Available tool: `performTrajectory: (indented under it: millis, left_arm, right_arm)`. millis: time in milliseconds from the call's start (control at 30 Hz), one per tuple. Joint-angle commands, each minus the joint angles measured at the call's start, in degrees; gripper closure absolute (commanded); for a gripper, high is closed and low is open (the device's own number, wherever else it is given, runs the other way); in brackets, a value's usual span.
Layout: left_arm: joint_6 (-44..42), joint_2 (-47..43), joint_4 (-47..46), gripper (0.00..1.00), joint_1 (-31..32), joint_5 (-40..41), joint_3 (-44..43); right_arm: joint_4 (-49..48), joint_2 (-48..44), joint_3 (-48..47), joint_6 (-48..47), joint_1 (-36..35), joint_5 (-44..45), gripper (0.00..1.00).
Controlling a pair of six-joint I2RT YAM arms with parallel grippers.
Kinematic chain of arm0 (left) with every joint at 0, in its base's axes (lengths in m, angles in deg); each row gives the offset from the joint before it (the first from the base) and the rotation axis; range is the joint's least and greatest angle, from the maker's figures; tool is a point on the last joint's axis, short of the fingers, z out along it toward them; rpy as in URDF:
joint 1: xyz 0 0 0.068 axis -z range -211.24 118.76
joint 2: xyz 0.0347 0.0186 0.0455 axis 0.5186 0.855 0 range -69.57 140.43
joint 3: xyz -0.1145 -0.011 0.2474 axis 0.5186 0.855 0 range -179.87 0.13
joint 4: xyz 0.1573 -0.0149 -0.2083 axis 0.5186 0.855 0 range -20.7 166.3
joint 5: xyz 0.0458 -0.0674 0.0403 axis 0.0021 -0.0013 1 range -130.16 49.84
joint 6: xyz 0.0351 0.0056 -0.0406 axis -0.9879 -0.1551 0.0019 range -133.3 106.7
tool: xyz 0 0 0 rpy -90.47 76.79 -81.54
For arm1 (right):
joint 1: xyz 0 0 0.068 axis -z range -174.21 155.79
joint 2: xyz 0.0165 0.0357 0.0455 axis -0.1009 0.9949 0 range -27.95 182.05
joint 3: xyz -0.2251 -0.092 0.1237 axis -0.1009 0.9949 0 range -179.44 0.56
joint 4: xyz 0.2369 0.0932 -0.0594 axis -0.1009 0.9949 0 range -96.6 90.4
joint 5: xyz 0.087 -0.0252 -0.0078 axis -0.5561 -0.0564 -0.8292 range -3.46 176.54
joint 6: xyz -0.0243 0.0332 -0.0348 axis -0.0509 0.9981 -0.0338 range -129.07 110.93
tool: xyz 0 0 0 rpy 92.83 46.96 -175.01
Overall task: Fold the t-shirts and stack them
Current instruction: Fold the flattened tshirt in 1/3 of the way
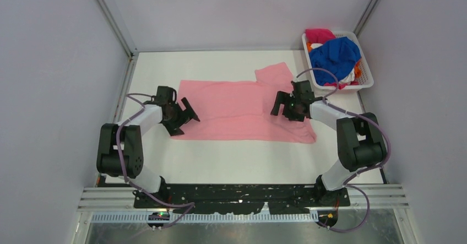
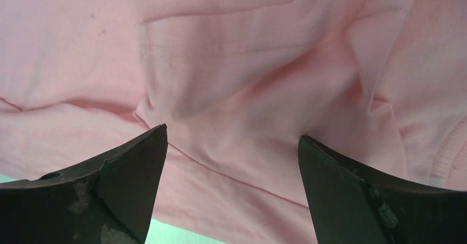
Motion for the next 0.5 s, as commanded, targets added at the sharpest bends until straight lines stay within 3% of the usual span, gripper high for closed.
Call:
performTrajectory:
  millis: [0,467]
  left_arm:
    - [-0.94,-4.55,0.02,0.0,1.79,0.62,8.33]
    - [3.61,-28.45,6.78,0.0,6.77,4.2,28.18]
  right_arm:
    - [2.93,-5.31,8.73,1.3,-0.21,1.32,0.05]
    - [15.99,-31.15,25.87,8.85,-5.53,5.61,0.05]
